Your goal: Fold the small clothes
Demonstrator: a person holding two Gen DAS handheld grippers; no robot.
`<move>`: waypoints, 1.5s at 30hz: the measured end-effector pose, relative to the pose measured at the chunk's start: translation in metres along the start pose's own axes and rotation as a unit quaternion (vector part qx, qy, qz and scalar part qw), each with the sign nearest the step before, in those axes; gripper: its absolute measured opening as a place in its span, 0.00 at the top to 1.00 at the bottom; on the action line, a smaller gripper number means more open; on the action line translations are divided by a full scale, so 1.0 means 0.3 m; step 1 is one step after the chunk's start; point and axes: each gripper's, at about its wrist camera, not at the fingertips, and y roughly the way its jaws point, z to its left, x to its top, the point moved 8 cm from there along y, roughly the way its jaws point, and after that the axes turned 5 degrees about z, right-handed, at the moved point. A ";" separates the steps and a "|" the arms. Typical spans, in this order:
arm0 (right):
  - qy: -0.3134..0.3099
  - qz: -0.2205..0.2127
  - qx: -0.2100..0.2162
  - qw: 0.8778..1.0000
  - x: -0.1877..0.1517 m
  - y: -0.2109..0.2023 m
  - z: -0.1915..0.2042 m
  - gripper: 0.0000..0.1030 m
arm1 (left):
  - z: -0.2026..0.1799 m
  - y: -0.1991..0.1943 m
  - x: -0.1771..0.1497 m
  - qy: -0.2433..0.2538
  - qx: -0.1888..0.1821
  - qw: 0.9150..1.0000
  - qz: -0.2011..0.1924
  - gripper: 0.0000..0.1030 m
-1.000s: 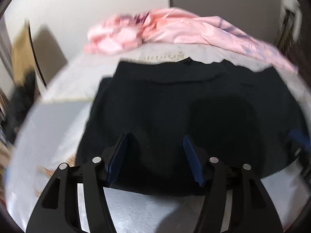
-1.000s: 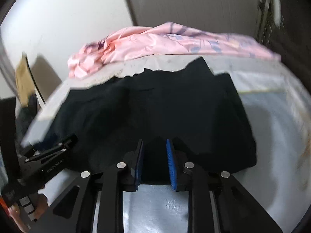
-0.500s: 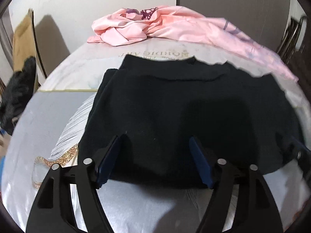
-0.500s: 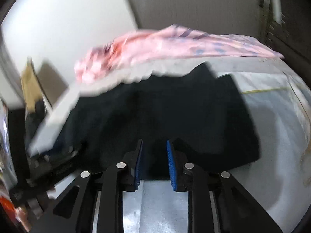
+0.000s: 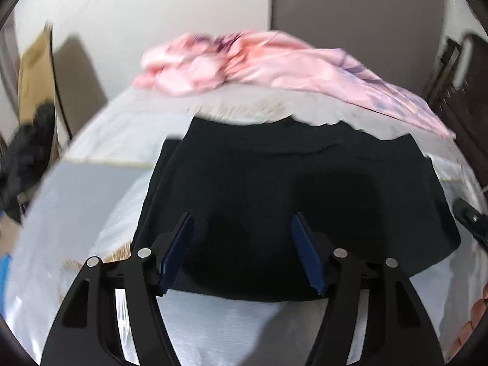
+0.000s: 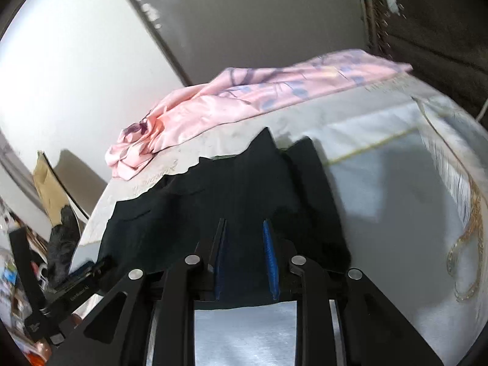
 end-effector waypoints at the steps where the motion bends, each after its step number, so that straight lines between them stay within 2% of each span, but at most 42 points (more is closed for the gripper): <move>1: -0.009 0.011 -0.012 1.000 -0.009 0.025 0.005 0.74 | -0.045 0.006 0.003 0.018 -0.001 1.000 0.003 0.37; 3: 0.002 0.062 -0.027 0.998 -0.053 0.110 -0.030 0.72 | -0.103 0.068 -0.011 0.033 -0.007 0.999 0.032 0.37; 4: 0.006 0.057 -0.023 0.998 -0.057 0.107 -0.039 0.72 | -0.119 0.116 -0.024 0.034 -0.001 0.998 0.049 0.37; 5: 0.008 0.058 -0.019 0.998 -0.051 0.102 -0.043 0.72 | -0.118 0.128 -0.023 0.028 0.000 0.999 0.042 0.35; 6: 0.015 0.060 -0.013 0.998 -0.044 0.093 -0.047 0.72 | -0.113 0.137 -0.018 0.018 -0.007 0.999 0.038 0.34; 8: 0.034 0.044 -0.004 0.998 -0.027 0.057 -0.064 0.69 | -0.101 0.151 -0.005 0.001 -0.025 0.998 0.063 0.34; 9: 0.042 0.041 0.000 0.998 -0.021 0.040 -0.073 0.68 | -0.097 0.143 0.002 -0.006 -0.028 0.997 0.071 0.38; 10: 0.051 0.038 0.010 0.998 -0.011 0.022 -0.080 0.68 | -0.096 0.124 0.009 -0.008 -0.033 0.997 0.068 0.40; 12: 0.068 0.028 0.025 0.997 -0.001 -0.025 -0.096 0.68 | -0.110 0.065 0.031 0.001 -0.034 0.999 0.038 0.41; 14: 0.084 0.010 0.031 0.996 0.007 -0.083 -0.118 0.63 | -0.129 0.041 0.054 0.014 -0.022 1.000 0.018 0.40; 18: 0.104 0.010 0.036 0.994 -0.025 -0.129 -0.141 0.61 | -0.144 0.153 0.029 0.015 -0.016 0.998 0.060 0.37; 20: 0.114 0.021 0.039 0.992 -0.066 -0.133 -0.149 0.61 | -0.122 0.184 0.012 0.007 -0.012 0.999 0.039 0.26; 23: 0.136 0.047 0.052 0.988 -0.128 -0.110 -0.162 0.60 | -0.120 0.194 0.014 -0.002 -0.038 0.998 0.048 0.26; 26: 0.157 0.075 0.066 0.983 -0.168 -0.059 -0.154 0.60 | -0.133 0.198 0.029 0.007 -0.023 0.998 0.051 0.27; 27: 0.165 0.078 0.067 0.981 -0.174 -0.050 -0.151 0.60 | -0.132 0.180 0.022 0.007 -0.015 0.998 0.057 0.30; 29: 0.183 0.080 0.067 0.978 -0.173 -0.021 -0.152 0.60 | -0.144 0.143 0.025 0.016 -0.028 0.998 0.053 0.43; 30: 0.191 0.080 0.065 0.976 -0.170 -0.009 -0.158 0.60 | -0.153 0.122 0.038 0.020 -0.032 0.998 0.041 0.43; 32: 0.212 0.069 0.064 0.973 -0.151 0.012 -0.174 0.61 | -0.144 0.109 0.044 0.020 -0.026 0.999 0.033 0.42; 34: 0.232 0.058 0.068 0.969 -0.130 0.030 -0.187 0.61 | -0.136 0.170 0.028 0.004 -0.033 0.997 0.064 0.39; 35: 0.241 0.052 0.070 0.967 -0.119 0.040 -0.192 0.61 | -0.122 0.187 0.028 -0.012 -0.040 0.998 0.053 0.34; 36: 0.249 0.044 0.072 0.965 -0.108 0.049 -0.196 0.61 | -0.120 0.193 0.027 -0.007 -0.038 0.998 0.046 0.31; 40: 0.267 0.025 0.072 0.961 -0.080 0.076 -0.196 0.60 | -0.124 0.193 0.022 -0.007 -0.029 0.999 0.033 0.30; 42: 0.261 0.025 0.068 0.963 -0.069 0.094 -0.169 0.60 | -0.124 0.194 0.022 -0.008 -0.030 0.999 0.034 0.30; 45: 0.231 0.006 0.044 0.972 -0.057 0.089 -0.127 0.70 | -0.125 0.193 0.017 -0.006 -0.028 0.999 0.033 0.30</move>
